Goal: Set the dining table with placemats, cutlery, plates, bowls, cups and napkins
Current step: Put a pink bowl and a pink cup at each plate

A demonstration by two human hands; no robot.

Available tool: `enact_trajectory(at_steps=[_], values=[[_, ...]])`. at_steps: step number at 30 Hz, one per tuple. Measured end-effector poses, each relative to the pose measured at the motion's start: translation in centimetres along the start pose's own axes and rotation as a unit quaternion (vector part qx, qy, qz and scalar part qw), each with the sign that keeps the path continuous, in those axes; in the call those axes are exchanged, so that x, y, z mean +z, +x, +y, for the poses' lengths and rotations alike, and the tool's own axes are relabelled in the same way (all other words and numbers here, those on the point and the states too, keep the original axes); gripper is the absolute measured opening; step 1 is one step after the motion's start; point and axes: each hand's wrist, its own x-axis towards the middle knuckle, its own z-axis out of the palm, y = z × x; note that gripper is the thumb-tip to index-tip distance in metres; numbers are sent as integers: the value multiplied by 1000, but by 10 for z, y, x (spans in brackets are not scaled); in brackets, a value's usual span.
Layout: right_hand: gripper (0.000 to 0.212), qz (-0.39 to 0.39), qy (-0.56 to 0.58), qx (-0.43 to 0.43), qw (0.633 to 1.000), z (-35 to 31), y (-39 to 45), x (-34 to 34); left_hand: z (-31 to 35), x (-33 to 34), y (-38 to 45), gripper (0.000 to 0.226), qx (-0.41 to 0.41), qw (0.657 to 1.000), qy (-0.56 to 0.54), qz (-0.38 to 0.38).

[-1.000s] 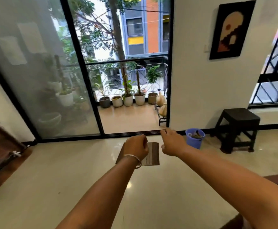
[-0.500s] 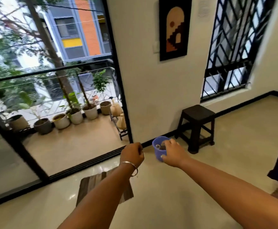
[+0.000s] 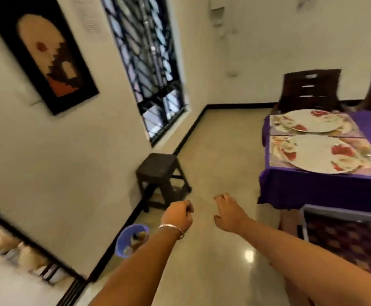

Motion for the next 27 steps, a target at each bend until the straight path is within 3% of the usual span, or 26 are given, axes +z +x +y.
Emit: enact_trajectory(at_steps=[7, 14, 22, 27], values=[[56, 57, 41, 228, 971, 122, 16, -41, 99, 63, 105, 28, 160, 982, 4, -98], [63, 105, 90, 393, 909, 223, -62, -49, 208, 146, 137, 23, 277, 939, -10, -205], [56, 126, 127, 566, 805, 301, -144, -23, 323, 249, 113, 20, 431, 831, 25, -350], [53, 135, 181, 628, 745, 346, -161, -2, 368, 316, 120, 19, 460, 780, 48, -422]])
